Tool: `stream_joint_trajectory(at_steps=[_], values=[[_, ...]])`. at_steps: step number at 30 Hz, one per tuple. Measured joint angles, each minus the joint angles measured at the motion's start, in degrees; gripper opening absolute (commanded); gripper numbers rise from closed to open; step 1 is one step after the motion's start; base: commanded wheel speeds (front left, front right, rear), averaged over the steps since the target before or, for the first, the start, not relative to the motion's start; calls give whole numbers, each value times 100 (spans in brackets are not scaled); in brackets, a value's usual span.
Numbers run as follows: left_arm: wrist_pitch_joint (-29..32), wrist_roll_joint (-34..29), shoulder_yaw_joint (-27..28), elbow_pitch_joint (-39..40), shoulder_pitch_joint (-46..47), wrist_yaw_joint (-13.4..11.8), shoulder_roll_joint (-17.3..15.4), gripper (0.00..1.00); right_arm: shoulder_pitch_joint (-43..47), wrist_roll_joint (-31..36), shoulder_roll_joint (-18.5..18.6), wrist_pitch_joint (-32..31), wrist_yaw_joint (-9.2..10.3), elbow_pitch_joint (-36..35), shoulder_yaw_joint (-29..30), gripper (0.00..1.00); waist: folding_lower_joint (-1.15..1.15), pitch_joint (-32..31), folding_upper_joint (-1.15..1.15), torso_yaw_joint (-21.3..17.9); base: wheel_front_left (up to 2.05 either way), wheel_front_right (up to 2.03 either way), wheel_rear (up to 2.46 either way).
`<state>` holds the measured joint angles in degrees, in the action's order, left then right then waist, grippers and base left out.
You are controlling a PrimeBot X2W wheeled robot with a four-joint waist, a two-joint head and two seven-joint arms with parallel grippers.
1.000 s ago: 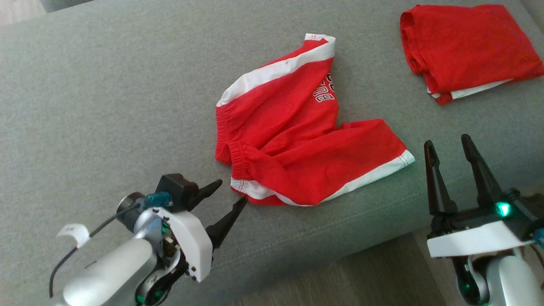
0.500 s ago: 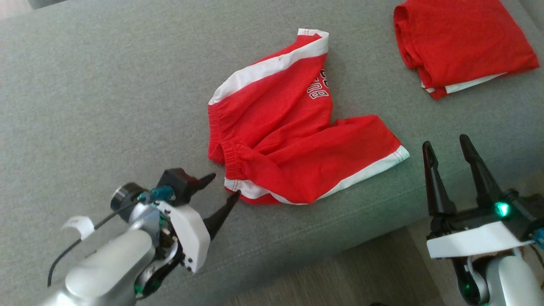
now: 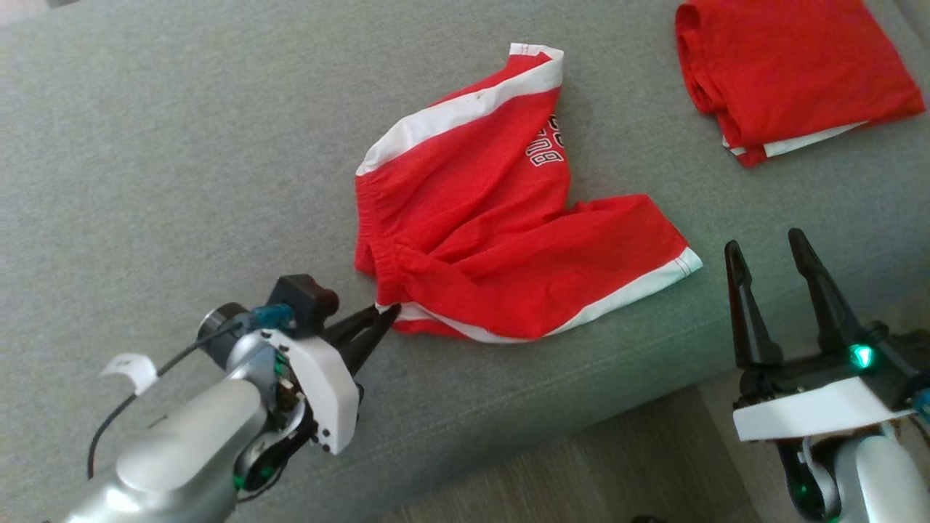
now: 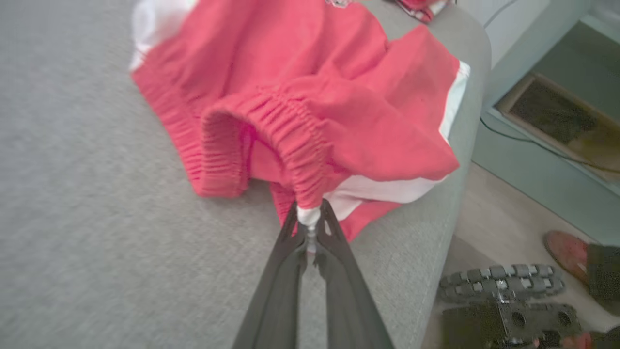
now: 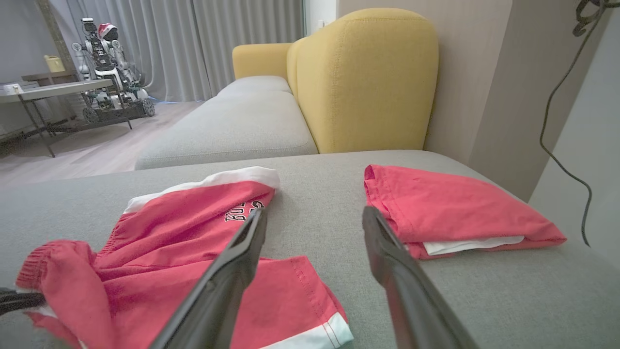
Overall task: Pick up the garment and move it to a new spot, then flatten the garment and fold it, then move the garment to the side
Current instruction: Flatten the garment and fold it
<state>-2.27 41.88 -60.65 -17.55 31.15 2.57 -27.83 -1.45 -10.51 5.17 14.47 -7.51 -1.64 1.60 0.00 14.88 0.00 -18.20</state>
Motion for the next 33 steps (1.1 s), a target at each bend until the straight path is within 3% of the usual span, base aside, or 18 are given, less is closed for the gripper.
stream_joint_trajectory(at_steps=[3,9,12,18,28,29,32,33], values=[[-113,131,87,44,-10,-26,-52,0,1,-18,24,0,0,115,-20,100,0,-49,0,66,0,0,0],[-171,367,413,352,-77,-240,-437,0,148,-58,114,-1,0,1481,-279,100,0,-175,0,318,0,0,0],[-169,437,565,538,-181,-414,-614,0,77,-94,260,-90,0,2156,-795,100,0,-206,0,494,0,0,0],[-134,456,578,714,-164,-499,-649,0,-219,-437,463,-255,0,2553,-1723,100,0,-43,0,618,0,0,0],[-83,367,577,801,-123,-519,-681,0,-541,-289,539,-87,0,2986,-1508,100,0,95,0,655,0,0,0],[-83,367,577,801,-120,-519,-686,0,-541,-280,539,-77,0,3011,-1508,94,0,93,0,653,0,0,0],[-83,367,575,799,-120,-517,-694,0,-545,-272,528,-76,0,3080,-1555,13,0,72,0,639,0,0,0],[-83,366,572,799,-120,-520,-698,0,-545,-272,520,-76,0,3096,-1570,0,0,60,0,633,0,0,0]])
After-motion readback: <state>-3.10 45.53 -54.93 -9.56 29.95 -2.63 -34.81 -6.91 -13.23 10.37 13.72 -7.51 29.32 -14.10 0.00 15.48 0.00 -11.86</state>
